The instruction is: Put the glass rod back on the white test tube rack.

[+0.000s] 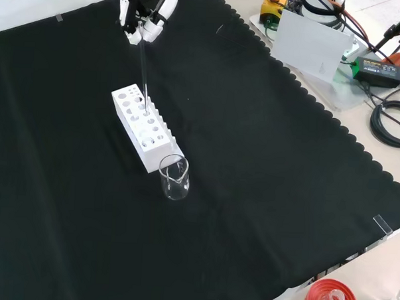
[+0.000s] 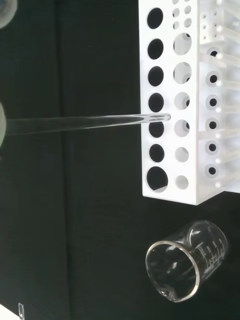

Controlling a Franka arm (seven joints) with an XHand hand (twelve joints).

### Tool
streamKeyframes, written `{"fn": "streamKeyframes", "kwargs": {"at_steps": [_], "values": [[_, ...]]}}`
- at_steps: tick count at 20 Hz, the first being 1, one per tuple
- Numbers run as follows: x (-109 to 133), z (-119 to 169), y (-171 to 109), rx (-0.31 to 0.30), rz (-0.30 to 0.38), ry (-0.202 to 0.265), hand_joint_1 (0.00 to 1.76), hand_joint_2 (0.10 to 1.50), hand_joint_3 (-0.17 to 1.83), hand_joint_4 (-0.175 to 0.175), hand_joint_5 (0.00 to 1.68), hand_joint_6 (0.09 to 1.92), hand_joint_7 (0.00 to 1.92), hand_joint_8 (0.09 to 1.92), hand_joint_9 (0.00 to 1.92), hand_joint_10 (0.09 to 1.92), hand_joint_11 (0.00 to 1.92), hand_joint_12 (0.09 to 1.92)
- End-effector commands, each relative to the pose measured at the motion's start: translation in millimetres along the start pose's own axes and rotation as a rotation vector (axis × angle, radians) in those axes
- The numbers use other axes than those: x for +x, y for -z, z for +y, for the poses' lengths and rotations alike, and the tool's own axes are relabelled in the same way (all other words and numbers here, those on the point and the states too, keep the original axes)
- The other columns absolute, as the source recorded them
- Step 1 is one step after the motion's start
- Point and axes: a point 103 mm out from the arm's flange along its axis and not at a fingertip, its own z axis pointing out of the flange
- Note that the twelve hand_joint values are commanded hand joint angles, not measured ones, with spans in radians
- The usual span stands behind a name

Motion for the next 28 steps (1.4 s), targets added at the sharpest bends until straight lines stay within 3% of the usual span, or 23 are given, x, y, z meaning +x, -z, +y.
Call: {"fn": "streamKeyframes", "kwargs": {"at_steps": [1, 8, 28], "values": [[1.5, 0.0, -0.5, 0.007, -0.003, -0.002, 1.31, 1.07, -0.06, -0.175, 1.04, 0.66, 1.27, 0.79, 1.77, 0.38, 1.57, 0.64], [13.3, -2.9, -4.4, 0.01, -0.02, 0.009, 1.31, 1.07, -0.06, -0.175, 1.04, 0.66, 1.27, 0.79, 1.77, 0.38, 1.57, 0.64], [17.2, 0.7, -11.7, 0.034, -0.013, 0.017, 1.31, 1.07, -0.06, -0.175, 1.05, 0.66, 1.27, 0.78, 1.77, 0.38, 1.57, 0.64]]}}
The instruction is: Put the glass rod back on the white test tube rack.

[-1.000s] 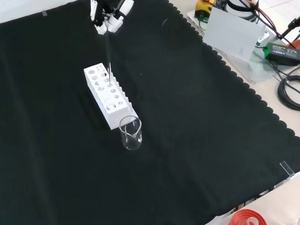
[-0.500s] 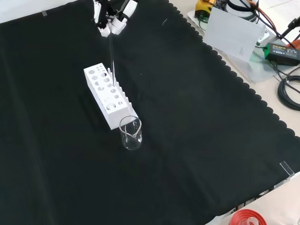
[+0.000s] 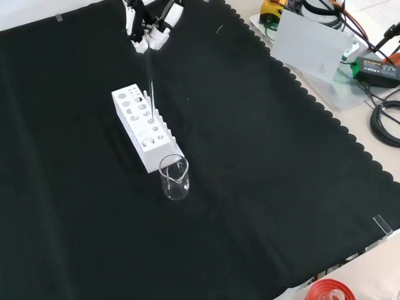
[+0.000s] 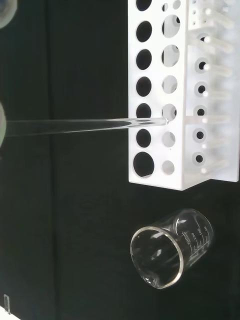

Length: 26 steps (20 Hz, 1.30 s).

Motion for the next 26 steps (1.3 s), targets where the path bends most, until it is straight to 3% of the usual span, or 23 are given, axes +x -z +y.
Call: {"fn": "streamKeyframes", "kwargs": {"at_steps": [1, 26], "values": [[0.2, 2.2, -2.1, 0.01, -0.001, -0.003, 1.31, 1.07, -0.06, -0.175, 1.05, 0.66, 1.27, 0.78, 1.77, 0.38, 1.57, 0.64], [-12.5, 13.0, -10.4, 0.031, 0.019, -0.002, 1.31, 1.06, -0.06, -0.175, 1.05, 0.66, 1.28, 0.78, 1.77, 0.38, 1.57, 0.64]]}}
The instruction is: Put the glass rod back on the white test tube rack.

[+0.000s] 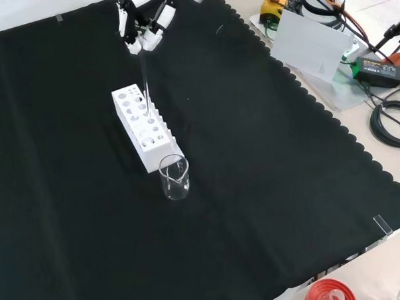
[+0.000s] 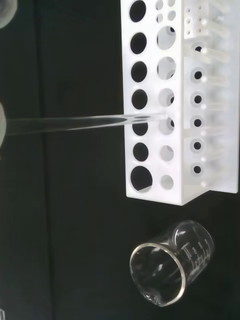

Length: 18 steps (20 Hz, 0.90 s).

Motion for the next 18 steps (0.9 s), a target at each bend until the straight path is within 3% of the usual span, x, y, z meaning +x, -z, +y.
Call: {"fn": "streamKeyframes", "kwargs": {"at_steps": [1, 18], "values": [[2.9, 3.1, -4.9, 0.009, -0.001, 0.015, 1.31, 1.06, -0.06, -0.175, 1.05, 0.66, 1.28, 0.78, 1.77, 0.38, 1.57, 0.64], [6.6, 9.8, -6.5, 0.016, -0.011, 0.014, 1.31, 1.06, -0.06, -0.175, 1.05, 0.66, 1.28, 0.78, 1.77, 0.38, 1.57, 0.64]]}}
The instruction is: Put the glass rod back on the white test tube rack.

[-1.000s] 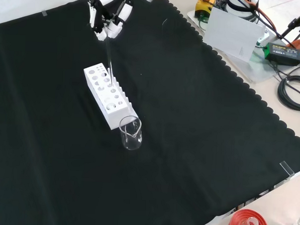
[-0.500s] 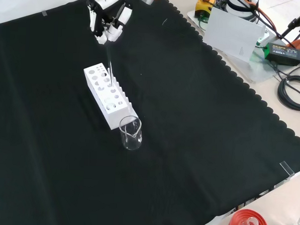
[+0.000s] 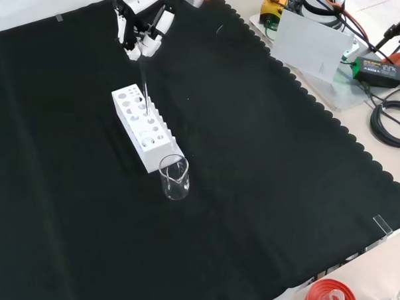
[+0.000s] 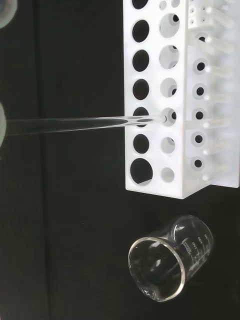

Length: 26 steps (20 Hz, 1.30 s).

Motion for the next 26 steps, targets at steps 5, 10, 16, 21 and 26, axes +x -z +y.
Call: {"fn": "streamKeyframes", "kwargs": {"at_steps": [5, 10, 16, 21, 26], "values": [[0.9, 2.5, -7.4, 0.014, -0.013, -0.001, 1.31, 1.06, -0.06, -0.175, 1.05, 0.66, 1.28, 0.78, 1.77, 0.37, 1.57, 0.64], [0.1, 2.0, -11.9, 0.025, -0.012, 0.0, 1.31, 1.06, -0.06, -0.175, 1.05, 0.66, 1.28, 0.78, 1.77, 0.37, 1.57, 0.64], [1.7, 1.7, -15.7, 0.029, -0.019, 0.003, 1.31, 1.06, -0.06, -0.175, 1.05, 0.66, 1.28, 0.78, 1.78, 0.37, 1.57, 0.64], [7.6, 3.5, -24.9, 0.041, -0.026, 0.015, 1.31, 1.06, -0.06, -0.175, 1.05, 0.66, 1.28, 0.78, 1.78, 0.37, 1.57, 0.64], [13.6, 9.0, -31.3, 0.051, -0.03, 0.024, 1.31, 1.06, -0.06, -0.175, 1.05, 0.66, 1.28, 0.78, 1.78, 0.37, 1.57, 0.64]]}}
